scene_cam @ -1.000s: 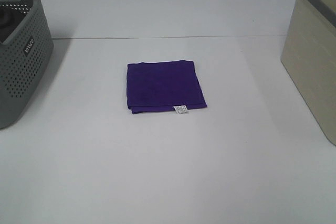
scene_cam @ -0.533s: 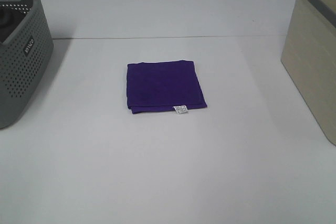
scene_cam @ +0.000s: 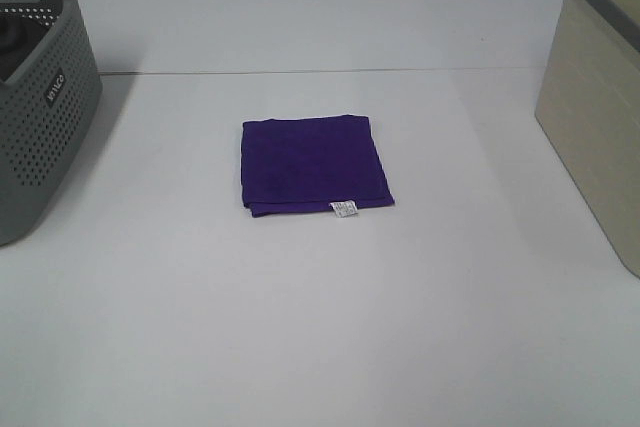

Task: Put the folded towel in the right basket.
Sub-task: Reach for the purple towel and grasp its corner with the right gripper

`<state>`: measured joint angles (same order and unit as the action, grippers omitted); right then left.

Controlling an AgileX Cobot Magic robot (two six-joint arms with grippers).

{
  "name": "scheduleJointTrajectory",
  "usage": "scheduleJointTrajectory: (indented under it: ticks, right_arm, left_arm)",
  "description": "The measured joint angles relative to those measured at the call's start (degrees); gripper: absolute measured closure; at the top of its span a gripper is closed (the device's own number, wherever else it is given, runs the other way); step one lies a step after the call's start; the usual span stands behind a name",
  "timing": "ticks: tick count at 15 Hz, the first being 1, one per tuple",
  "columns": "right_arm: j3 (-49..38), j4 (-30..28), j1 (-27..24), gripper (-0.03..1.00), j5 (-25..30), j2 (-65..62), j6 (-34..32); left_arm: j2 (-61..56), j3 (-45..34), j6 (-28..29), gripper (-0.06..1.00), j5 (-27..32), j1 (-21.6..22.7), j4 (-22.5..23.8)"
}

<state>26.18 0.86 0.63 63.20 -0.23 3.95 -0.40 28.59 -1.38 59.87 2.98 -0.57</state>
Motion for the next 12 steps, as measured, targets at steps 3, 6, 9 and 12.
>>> scheduleJointTrajectory:
  ticks: [3, 6, 9, 12]
  right_arm:
    - [0.0, 0.0, 0.0, 0.02, 0.0, 0.0, 0.0]
    - [0.0, 0.0, 0.0, 0.02, 0.0, 0.0, 0.0]
    - [0.0, 0.0, 0.0, 0.02, 0.0, 0.0, 0.0]
    - [0.0, 0.0, 0.0, 0.02, 0.0, 0.0, 0.0]
  left_arm:
    - [0.0, 0.0, 0.0, -0.05, 0.0, 0.0, 0.0]
    - [0.0, 0.0, 0.0, -0.05, 0.0, 0.0, 0.0]
    - [0.0, 0.0, 0.0, -0.05, 0.0, 0.0, 0.0]
    - [0.0, 0.0, 0.0, -0.05, 0.0, 0.0, 0.0]
